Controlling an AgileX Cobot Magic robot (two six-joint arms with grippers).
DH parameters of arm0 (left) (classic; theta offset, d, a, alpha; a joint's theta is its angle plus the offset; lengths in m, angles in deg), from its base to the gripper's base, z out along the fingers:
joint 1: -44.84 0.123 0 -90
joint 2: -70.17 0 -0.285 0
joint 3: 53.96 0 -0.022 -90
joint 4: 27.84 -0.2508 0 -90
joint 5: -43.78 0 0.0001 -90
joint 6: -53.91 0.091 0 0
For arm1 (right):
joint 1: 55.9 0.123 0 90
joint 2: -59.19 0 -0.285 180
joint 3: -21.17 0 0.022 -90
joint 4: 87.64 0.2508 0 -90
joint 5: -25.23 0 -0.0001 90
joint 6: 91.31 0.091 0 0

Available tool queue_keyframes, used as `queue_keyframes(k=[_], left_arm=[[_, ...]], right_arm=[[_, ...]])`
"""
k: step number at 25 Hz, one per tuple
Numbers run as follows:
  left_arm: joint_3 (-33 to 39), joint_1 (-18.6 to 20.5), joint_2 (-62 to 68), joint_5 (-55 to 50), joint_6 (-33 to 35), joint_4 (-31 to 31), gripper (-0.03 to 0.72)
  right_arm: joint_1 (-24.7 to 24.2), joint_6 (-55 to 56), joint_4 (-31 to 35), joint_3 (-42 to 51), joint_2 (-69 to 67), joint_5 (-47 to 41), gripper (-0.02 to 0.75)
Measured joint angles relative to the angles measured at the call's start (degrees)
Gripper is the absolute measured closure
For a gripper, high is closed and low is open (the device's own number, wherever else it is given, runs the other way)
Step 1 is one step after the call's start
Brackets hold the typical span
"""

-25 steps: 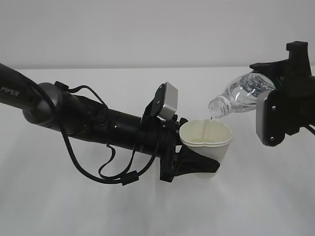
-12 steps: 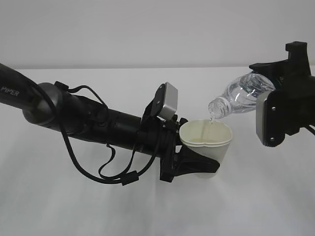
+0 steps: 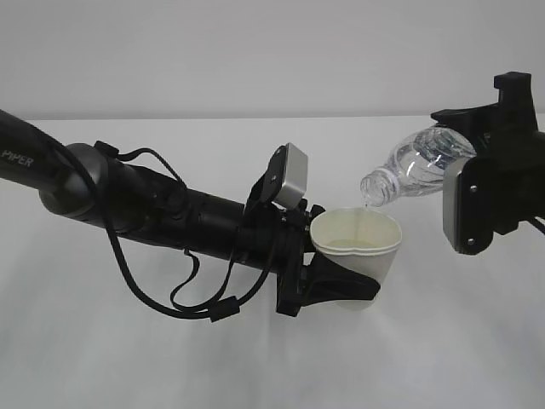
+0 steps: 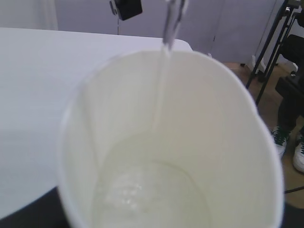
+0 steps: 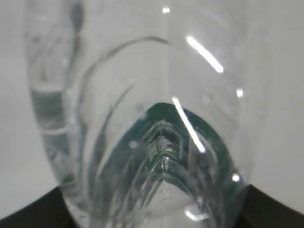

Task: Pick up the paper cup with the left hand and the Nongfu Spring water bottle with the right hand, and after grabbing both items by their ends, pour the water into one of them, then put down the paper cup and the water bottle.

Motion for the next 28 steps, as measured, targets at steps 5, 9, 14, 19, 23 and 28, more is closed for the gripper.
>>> queue_keyframes(k=[5, 9, 14, 19, 23, 28], left_arm=[[0.0, 0.0, 0.0, 0.0, 0.0, 0.0, 0.249], [0.0, 0.0, 0.0, 0.0, 0.0, 0.0, 0.249], [0.0, 0.0, 0.0, 0.0, 0.0, 0.0, 0.249], [0.0, 0.0, 0.0, 0.0, 0.0, 0.0, 0.249], [0.0, 0.0, 0.12, 0.0, 0.0, -0.12, 0.249], [0.0, 0.0, 0.23, 0.0, 0.0, -0.15, 0.249]], right_arm=[[0.0, -0.85, 0.0, 0.0, 0.0, -0.25, 0.329], [0.0, -1.29, 0.0, 0.0, 0.0, -0.47, 0.329], [0.0, -1.49, 0.0, -0.09, 0.0, -0.68, 0.329], [0.0, -1.52, 0.0, -0.09, 0.0, -0.71, 0.329], [0.0, -2.12, 0.0, -0.09, 0.0, -0.81, 0.329], [0.0, -2.28, 0.0, -0.09, 0.0, -0.84, 0.329]])
